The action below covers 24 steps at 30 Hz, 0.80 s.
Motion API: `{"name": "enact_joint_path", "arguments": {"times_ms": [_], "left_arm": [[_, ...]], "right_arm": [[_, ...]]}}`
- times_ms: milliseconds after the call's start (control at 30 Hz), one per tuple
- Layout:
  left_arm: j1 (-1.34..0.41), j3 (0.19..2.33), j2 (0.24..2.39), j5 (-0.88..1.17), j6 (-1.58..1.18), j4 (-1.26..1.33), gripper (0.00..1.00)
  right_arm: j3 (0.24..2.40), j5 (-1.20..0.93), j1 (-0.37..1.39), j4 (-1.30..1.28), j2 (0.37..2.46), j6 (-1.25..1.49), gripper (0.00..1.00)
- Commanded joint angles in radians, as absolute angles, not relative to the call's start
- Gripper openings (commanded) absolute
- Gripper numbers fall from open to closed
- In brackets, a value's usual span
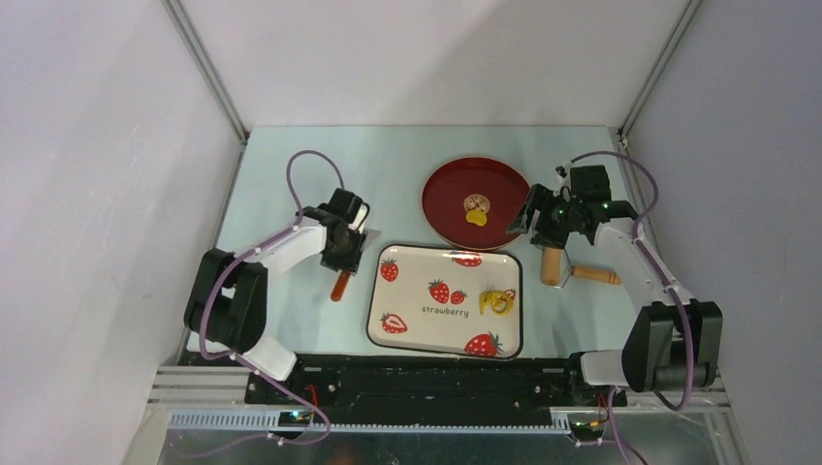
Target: Roll out the dumpling wrappers from the dough
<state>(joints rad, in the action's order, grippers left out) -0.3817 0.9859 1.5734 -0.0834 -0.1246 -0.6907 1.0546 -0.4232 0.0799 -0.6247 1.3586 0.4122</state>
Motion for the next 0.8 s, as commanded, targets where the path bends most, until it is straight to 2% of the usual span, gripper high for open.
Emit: {"name": "enact_joint_path", "arguments": {"times_ms": [0, 33, 67, 133, 200, 333, 533, 767], "left_arm": [[-0.373, 0.971, 1.548, -0.103, -0.167, -0.636, 0.55], [-0.373, 0.968, 1.538, -0.109, -0.169, -0.634, 0.71], [-0.373, 0.966, 1.516, -0.12, -0.171, -0.632, 0.92], [-0.372, 0.965, 1.477, -0.13, -0.172, -0.631, 0.99], [-0.37, 0.971, 1.427, -0.133, -0.172, -0.626, 0.99], [-0.333, 0.951, 1.292, -0.069, -0.18, -0.577, 1.0], [-0.188, 0.78, 0.93, 0.005, -0.226, -0.33, 1.0], [-0.111, 0.401, 0.549, -0.217, -0.238, 0.093, 1.0]], "right_arm": [[1.019, -0.4, 0.06, -0.639, 1.281, 0.395, 0.79], [1.012, -0.393, 0.057, -0.643, 1.266, 0.392, 0.83], [1.01, -0.389, 0.054, -0.644, 1.258, 0.391, 0.88], [0.999, -0.38, 0.046, -0.648, 1.233, 0.387, 0.93], [0.985, -0.376, 0.038, -0.638, 1.204, 0.385, 0.98], [0.933, -0.355, 0.014, -0.599, 1.111, 0.375, 0.99], [0.793, -0.308, -0.055, -0.462, 0.932, 0.365, 1.0], [0.506, -0.092, -0.075, -0.163, 0.744, 0.309, 0.99]]}}
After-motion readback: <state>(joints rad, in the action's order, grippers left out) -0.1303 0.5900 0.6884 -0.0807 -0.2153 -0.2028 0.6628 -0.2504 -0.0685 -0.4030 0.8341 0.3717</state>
